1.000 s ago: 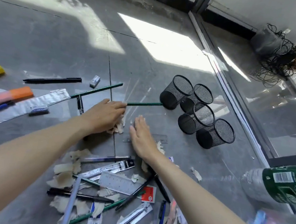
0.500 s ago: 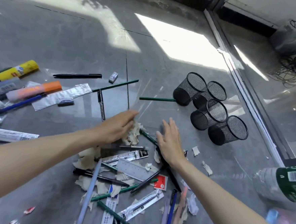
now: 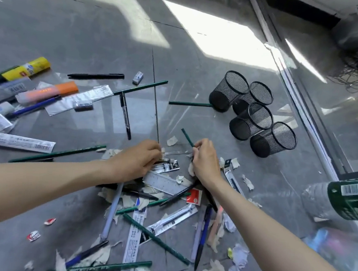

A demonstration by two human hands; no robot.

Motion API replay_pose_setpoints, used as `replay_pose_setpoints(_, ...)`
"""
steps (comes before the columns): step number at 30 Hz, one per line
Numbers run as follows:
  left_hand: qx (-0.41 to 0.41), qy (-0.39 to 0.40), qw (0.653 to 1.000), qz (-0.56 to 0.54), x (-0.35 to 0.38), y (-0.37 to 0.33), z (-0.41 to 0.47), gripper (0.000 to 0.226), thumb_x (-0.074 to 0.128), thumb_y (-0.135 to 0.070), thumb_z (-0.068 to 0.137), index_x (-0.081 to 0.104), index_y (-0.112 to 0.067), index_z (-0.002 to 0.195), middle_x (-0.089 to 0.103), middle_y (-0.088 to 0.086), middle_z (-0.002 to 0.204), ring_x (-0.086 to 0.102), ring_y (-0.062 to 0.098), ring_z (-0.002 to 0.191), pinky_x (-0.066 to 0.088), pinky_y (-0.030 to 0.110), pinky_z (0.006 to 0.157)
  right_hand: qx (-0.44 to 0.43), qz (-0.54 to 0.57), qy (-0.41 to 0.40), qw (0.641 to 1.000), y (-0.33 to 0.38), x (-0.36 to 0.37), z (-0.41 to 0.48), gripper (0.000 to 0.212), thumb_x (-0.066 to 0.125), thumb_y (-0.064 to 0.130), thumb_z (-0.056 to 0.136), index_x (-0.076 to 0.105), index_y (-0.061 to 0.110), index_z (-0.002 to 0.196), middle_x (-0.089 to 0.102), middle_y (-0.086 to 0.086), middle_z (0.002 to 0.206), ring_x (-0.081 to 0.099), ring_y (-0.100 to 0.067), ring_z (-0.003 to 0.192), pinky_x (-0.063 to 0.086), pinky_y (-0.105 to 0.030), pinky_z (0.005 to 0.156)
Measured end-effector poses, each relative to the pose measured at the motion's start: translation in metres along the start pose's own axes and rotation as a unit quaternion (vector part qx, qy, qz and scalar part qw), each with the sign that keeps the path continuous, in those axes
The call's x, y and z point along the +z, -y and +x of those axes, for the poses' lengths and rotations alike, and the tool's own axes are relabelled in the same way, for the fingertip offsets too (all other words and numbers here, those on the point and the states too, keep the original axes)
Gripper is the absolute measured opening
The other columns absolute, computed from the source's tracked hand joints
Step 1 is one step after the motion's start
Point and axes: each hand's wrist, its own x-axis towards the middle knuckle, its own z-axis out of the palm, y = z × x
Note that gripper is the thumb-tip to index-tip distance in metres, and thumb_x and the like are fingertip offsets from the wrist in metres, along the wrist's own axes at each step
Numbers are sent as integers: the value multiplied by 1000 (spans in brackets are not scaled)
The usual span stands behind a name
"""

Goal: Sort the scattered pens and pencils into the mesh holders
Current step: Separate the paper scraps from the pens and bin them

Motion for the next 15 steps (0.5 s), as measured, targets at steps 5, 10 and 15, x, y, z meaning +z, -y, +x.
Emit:
replay_pose_setpoints(5, 39, -40, 990, 129, -9, -17, -5, 29, 37, -28, 76, 61, -15, 87, 57, 0, 87, 52, 18, 80, 38, 28, 68, 20, 26, 42, 999, 7, 5, -2, 2, 48, 17, 96, 47, 16, 94, 58, -3, 93, 55, -24, 89, 41, -34, 72)
replay_pose_setpoints(10, 61, 45, 977, 198, -1, -21, 20, 52, 22, -40, 87, 57, -18, 117, 58, -2, 121, 47, 18, 118, 21, 35, 105, 58, 78, 16, 995, -2, 7, -6, 17, 58, 10, 88, 54, 10, 105, 58, -7, 104, 55, -24, 99, 36, -27, 77)
replay_pose_setpoints(15, 32, 100, 966, 235, 0, -23, 30, 76, -8, -46, 84, 22, -20, 149, 23, -4, 155, 15, 15, 143, -8, 41, 114, 123, 30, 38, 991, -6, 0, -4, 40, 74, 27, 74, 53, 14, 105, 54, 1, 93, 50, -18, 88, 41, -32, 76)
